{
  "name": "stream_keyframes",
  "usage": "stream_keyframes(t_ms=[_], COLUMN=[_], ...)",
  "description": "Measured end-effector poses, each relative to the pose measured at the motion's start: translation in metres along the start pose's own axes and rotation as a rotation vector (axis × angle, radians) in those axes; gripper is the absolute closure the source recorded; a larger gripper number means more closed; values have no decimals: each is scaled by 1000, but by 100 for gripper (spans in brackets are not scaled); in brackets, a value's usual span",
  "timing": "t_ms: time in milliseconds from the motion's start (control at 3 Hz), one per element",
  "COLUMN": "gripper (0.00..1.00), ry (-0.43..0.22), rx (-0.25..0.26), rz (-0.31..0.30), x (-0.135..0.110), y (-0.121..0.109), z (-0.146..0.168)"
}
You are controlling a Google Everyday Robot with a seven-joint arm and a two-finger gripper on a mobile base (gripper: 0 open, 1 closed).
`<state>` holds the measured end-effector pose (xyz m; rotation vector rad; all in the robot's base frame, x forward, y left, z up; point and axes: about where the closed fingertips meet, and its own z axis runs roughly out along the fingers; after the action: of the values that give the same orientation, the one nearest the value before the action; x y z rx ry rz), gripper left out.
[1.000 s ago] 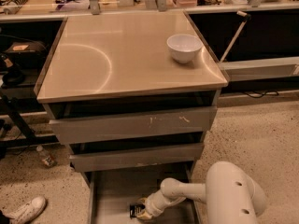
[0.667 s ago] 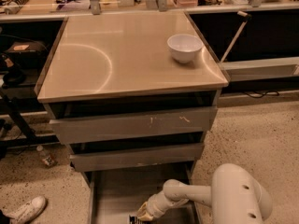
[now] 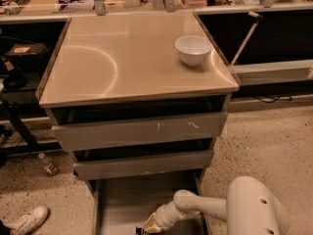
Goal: Pick rxbar chocolate from bottom drawer and place on counter
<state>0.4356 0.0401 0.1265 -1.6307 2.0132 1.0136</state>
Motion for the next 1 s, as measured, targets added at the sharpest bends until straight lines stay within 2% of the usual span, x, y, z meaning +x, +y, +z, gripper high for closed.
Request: stream_keyframes(t_ms=[333, 667, 1000], gripper=[100, 100, 100], ry=[-4, -4, 5], rx=[1, 7, 13], rz=[3, 17, 54], x=[0, -16, -43], y=[0, 5, 15], z=[-1, -19, -53])
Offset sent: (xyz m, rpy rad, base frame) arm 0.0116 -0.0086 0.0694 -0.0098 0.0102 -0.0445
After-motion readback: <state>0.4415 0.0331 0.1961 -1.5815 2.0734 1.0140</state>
